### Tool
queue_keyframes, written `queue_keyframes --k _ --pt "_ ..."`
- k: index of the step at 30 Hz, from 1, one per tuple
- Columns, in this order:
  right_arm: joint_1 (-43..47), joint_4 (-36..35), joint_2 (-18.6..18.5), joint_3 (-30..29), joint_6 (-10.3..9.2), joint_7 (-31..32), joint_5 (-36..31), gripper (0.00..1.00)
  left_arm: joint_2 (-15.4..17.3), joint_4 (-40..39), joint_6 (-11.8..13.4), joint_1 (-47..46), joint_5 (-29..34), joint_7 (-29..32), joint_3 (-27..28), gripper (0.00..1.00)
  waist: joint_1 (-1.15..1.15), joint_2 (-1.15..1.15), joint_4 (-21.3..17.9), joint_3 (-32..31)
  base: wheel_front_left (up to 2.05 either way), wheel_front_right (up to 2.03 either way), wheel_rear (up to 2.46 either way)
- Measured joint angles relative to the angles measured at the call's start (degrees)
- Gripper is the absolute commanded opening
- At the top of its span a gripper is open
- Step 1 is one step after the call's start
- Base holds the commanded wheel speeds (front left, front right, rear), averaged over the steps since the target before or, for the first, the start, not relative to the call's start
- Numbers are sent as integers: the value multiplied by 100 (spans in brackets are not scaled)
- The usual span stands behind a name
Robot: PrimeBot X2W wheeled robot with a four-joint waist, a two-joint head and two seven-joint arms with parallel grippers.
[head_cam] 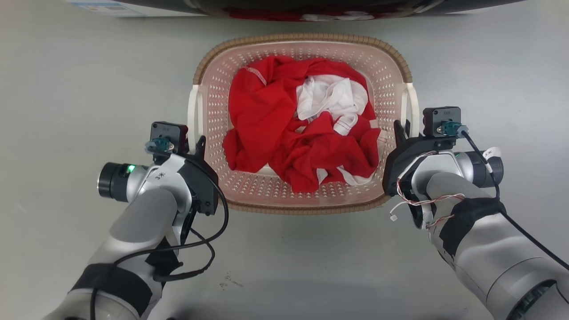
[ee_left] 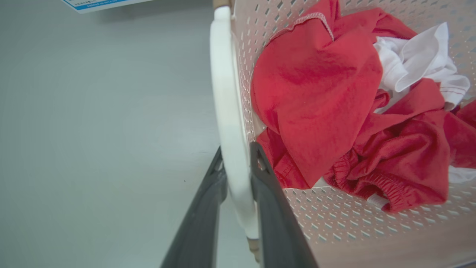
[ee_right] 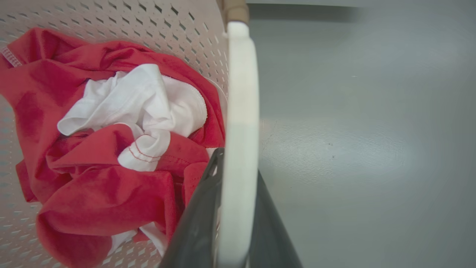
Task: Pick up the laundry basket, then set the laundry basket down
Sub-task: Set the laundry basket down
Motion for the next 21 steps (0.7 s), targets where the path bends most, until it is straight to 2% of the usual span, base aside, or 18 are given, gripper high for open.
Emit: queue_keyframes --k 14,15,16,17,18,19,21 --pt "-49 5 3 55 8 -149 -7 0 -2 156 -53 -196 21 -197 -1 0 0 -1 113 102 0 0 0" --pt "-49 4 3 60 8 -165 -7 0 -4 162 -53 -196 22 -201 -2 10 -1 -1 115 97 0 0 0" --pt "-49 4 3 71 8 -190 -7 15 -4 172 -53 -196 22 -202 -3 13 -1 -1 117 92 0 0 0" --pt "-49 5 2 91 8 -191 -12 35 -4 179 -52 -196 24 -204 -3 40 -1 -1 118 85 0 0 0" --pt "-49 4 2 105 9 -194 -40 49 -1 192 -52 -196 42 -207 -10 72 -1 -1 119 77 0 0 0" --pt "-49 -3 8 118 23 -200 -55 98 -14 199 -52 -196 55 -232 -11 99 -1 -1 120 69 0 0 0" --pt "-49 -15 33 141 53 -223 -62 100 -24 207 -49 -196 56 -254 -5 100 -1 -1 122 49 0 0 0"
